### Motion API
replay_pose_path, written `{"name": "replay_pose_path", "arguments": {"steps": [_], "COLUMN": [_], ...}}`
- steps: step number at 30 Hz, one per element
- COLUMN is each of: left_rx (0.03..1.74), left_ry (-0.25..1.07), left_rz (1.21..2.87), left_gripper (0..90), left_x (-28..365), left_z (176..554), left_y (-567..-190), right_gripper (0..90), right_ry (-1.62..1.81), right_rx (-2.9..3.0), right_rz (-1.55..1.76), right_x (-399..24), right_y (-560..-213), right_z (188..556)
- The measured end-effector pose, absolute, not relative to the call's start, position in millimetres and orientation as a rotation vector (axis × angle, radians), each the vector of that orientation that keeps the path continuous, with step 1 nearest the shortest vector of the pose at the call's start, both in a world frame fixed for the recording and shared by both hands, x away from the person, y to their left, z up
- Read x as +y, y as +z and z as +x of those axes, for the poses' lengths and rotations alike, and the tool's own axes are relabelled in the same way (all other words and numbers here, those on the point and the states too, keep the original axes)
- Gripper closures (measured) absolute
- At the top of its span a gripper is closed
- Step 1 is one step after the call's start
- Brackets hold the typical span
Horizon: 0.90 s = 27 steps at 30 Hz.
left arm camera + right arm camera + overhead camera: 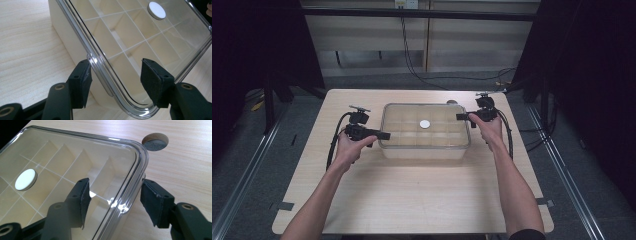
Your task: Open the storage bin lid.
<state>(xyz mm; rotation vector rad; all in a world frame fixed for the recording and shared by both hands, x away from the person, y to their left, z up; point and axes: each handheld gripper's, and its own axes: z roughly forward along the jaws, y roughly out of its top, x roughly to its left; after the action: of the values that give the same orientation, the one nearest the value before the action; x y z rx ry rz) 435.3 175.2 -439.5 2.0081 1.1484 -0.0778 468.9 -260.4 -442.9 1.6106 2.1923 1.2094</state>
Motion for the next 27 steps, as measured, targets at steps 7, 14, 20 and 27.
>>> {"name": "replay_pose_path", "arguments": {"steps": [7, 14, 20, 27], "left_rx": [1.157, 1.149, 1.145, 1.146], "left_ry": [-0.077, -0.039, -0.041, -0.060], "left_rz": [1.999, 1.990, 1.982, 1.950], "left_gripper": [44.4, 49.8, 50.8, 51.3], "left_x": [175.4, 177.0, 177.8, 177.8], "left_z": [435.7, 435.1, 435.4, 436.4], "left_y": [-439.5, -435.8, -435.6, -436.6], "right_gripper": [48.7, 53.0, 56.1, 59.8], "right_ry": [1.226, 1.258, 1.293, 1.341], "right_rx": [2.174, 2.136, 2.119, 2.090], "right_rz": [1.617, 1.604, 1.611, 1.615], "right_x": [-262.9, -262.7, -265.8, -269.1], "right_y": [-439.6, -434.6, -433.6, -432.3], "right_z": [466.2, 462.3, 459.9, 456.9]}}
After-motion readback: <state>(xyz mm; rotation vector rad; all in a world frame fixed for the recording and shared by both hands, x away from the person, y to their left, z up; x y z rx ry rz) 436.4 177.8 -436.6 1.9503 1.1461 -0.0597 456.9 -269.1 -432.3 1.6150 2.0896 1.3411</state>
